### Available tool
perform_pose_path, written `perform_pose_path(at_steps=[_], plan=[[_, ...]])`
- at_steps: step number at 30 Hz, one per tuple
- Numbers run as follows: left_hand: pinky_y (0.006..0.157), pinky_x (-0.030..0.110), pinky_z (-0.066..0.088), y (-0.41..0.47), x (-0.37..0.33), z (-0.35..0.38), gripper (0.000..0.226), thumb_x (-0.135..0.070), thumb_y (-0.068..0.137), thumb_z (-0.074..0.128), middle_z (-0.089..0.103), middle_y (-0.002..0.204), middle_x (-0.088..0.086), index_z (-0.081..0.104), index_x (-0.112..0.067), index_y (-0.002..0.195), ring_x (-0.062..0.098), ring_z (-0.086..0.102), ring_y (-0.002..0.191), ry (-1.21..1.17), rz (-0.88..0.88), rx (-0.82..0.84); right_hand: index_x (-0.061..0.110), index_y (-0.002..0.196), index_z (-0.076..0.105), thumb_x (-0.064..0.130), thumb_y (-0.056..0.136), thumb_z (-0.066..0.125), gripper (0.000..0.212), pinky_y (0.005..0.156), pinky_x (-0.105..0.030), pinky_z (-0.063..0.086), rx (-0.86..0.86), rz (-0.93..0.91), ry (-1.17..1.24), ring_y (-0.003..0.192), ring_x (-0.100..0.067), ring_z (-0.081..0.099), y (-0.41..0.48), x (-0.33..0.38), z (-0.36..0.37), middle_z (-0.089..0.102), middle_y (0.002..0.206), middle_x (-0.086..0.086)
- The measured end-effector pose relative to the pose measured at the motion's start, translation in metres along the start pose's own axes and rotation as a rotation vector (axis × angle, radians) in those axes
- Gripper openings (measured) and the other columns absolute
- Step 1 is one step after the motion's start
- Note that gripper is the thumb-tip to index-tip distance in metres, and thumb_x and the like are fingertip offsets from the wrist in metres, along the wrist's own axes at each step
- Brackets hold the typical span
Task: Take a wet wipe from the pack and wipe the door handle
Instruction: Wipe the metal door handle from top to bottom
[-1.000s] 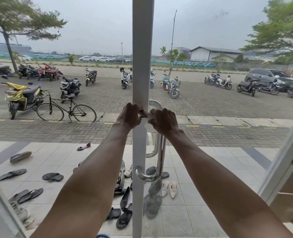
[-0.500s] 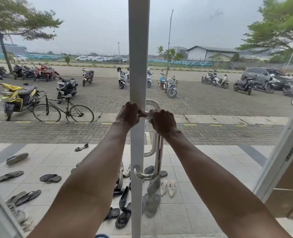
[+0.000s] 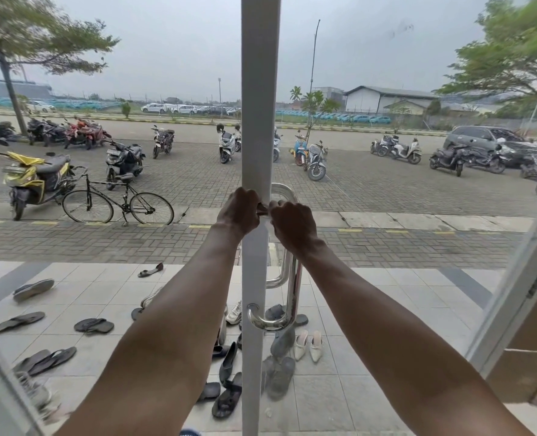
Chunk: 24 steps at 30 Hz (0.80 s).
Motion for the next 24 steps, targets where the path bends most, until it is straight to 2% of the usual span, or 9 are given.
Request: perform_pose_path(at_steps=[4, 6, 9, 14, 17, 19, 22, 24], plan=[[0.078, 0.040, 0.061, -0.001, -0.001, -0.002, 0.026, -0.008, 0.074, 0.066, 0.076, 0.088, 0.014, 0.079, -0.016, 0.096, 0.034, 0.072, 0.088, -0.015, 0.018, -0.010, 0.010, 0.098, 0.065, 0.010, 0.087, 0.068, 0.012, 0.060, -0.037, 0.057, -0.036, 0.142, 0.071, 0.073, -0.032, 0.074, -0.017, -0.024, 0.008, 0.074, 0.084, -0.009], [0.079, 0.038, 0.061, -0.003, -0.004, -0.004, 0.022, -0.010, 0.076, 0.069, 0.076, 0.087, 0.015, 0.079, -0.016, 0.095, 0.035, 0.072, 0.087, -0.022, 0.023, -0.017, 0.010, 0.094, 0.065, 0.013, 0.090, 0.064, 0.005, 0.061, -0.038, 0.057, -0.056, 0.214, 0.143, 0.073, -0.034, 0.074, -0.026, -0.036, 0.013, 0.074, 0.082, -0.010], [0.079, 0.037, 0.061, -0.004, -0.007, -0.007, 0.021, -0.012, 0.078, 0.073, 0.077, 0.088, 0.014, 0.080, -0.016, 0.097, 0.033, 0.073, 0.087, -0.025, 0.020, -0.018, 0.011, 0.093, 0.066, 0.017, 0.093, 0.062, 0.007, 0.065, -0.037, 0.057, -0.049, 0.271, 0.163, 0.076, -0.033, 0.074, -0.027, -0.043, 0.017, 0.075, 0.082, -0.011], [0.080, 0.034, 0.060, -0.004, -0.011, -0.012, 0.023, -0.006, 0.077, 0.070, 0.076, 0.091, 0.016, 0.079, -0.012, 0.097, 0.033, 0.073, 0.091, -0.023, 0.010, 0.012, 0.008, 0.097, 0.069, 0.009, 0.087, 0.067, 0.010, 0.065, -0.037, 0.056, -0.009, 0.180, 0.053, 0.079, -0.033, 0.074, -0.009, -0.028, 0.012, 0.074, 0.087, -0.011], [0.073, 0.032, 0.057, -0.002, -0.013, -0.015, 0.020, -0.004, 0.077, 0.068, 0.074, 0.089, 0.019, 0.078, -0.009, 0.094, 0.035, 0.072, 0.089, 0.011, 0.003, 0.035, 0.012, 0.093, 0.069, 0.012, 0.079, 0.077, 0.015, 0.056, -0.033, 0.054, 0.001, 0.074, -0.039, 0.069, -0.028, 0.074, -0.004, -0.013, 0.010, 0.073, 0.078, -0.006], [0.074, 0.032, 0.057, -0.001, -0.012, -0.015, 0.021, -0.003, 0.077, 0.068, 0.075, 0.088, 0.018, 0.078, -0.009, 0.094, 0.034, 0.072, 0.088, 0.020, 0.008, 0.038, 0.013, 0.091, 0.069, 0.016, 0.080, 0.078, 0.015, 0.054, -0.033, 0.055, -0.034, 0.077, -0.049, 0.065, -0.027, 0.073, -0.004, -0.015, 0.011, 0.073, 0.075, -0.005], [0.077, 0.034, 0.061, -0.003, -0.007, -0.014, 0.022, -0.008, 0.076, 0.069, 0.077, 0.086, 0.014, 0.079, -0.014, 0.095, 0.031, 0.073, 0.085, 0.017, 0.019, 0.014, 0.011, 0.095, 0.065, 0.018, 0.090, 0.064, 0.008, 0.061, -0.039, 0.058, -0.097, 0.192, 0.136, 0.072, -0.035, 0.073, -0.016, -0.033, 0.019, 0.073, 0.083, -0.010], [0.077, 0.036, 0.061, -0.003, -0.005, -0.009, 0.020, -0.015, 0.076, 0.071, 0.077, 0.085, 0.011, 0.079, -0.017, 0.095, 0.030, 0.074, 0.084, 0.025, 0.014, 0.009, 0.010, 0.094, 0.065, 0.021, 0.091, 0.066, 0.012, 0.062, -0.037, 0.055, -0.171, 0.309, 0.276, 0.074, -0.035, 0.072, -0.033, -0.049, 0.024, 0.074, 0.083, -0.011]])
Point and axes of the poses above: each hand's wrist, its own y-axis towards the middle knuckle, its own z-axis out of the palm, x = y × z, the point moved 10 cm from there along y, towards the middle knuckle
